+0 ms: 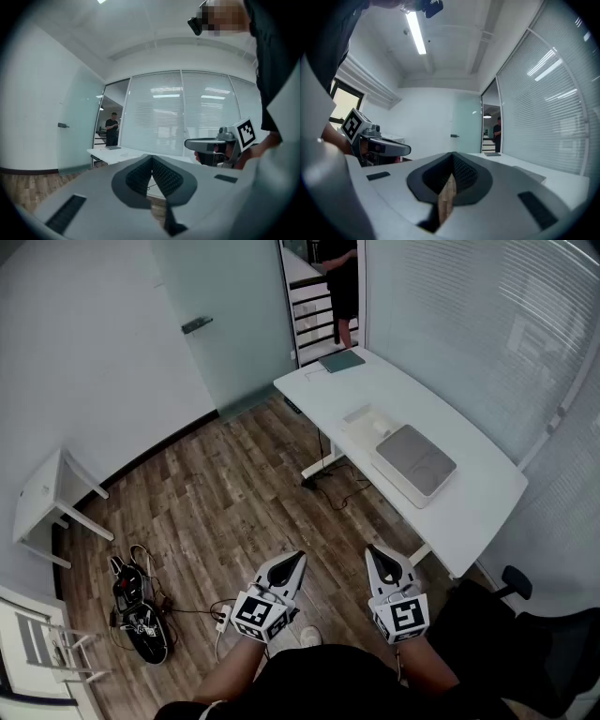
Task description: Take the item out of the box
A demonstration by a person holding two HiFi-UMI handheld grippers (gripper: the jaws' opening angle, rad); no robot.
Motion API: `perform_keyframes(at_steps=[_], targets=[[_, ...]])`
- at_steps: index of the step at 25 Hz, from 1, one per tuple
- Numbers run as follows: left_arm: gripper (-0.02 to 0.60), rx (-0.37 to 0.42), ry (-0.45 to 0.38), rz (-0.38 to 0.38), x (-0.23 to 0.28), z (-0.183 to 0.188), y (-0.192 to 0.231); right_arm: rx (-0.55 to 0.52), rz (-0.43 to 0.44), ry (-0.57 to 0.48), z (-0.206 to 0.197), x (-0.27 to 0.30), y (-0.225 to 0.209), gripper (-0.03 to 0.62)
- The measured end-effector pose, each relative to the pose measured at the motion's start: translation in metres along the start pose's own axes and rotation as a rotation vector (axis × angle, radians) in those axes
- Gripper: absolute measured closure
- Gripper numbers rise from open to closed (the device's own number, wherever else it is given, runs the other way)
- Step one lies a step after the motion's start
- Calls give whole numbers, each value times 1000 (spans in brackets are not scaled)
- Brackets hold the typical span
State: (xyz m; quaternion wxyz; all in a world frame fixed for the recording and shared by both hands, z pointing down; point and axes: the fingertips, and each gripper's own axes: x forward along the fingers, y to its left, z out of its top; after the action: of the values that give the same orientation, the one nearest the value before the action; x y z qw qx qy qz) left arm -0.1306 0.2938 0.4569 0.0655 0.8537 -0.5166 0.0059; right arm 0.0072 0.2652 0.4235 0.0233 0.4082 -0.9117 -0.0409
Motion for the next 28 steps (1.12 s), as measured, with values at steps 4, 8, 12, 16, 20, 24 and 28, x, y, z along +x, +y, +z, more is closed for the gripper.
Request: perform_keyframes(at_steps=[4,8,12,16,20,24,28], targets=[[569,0,-1,3,0,2,-7,-1,-2,-3,-1,-2,-3,592],[569,0,-18,-9,-1,4,-10,-3,1,-4,3,-1,-4,592],[569,0,-21,-40,-3,-1,-9,39,31,-15,4,5,3,591],[569,-8,-18,-41,-2,-2,0,62,36,-5,2,15,9,589],[569,5,-19,-54,1,0,13,77,22,9,-3,27,10,589],[569,-16,-13,-54,-3,-5,33,102,-1,19,-9,41,18,589],[569,-10,-15,-69,2,-5,48,93,-27,15,-9,53,21,589]])
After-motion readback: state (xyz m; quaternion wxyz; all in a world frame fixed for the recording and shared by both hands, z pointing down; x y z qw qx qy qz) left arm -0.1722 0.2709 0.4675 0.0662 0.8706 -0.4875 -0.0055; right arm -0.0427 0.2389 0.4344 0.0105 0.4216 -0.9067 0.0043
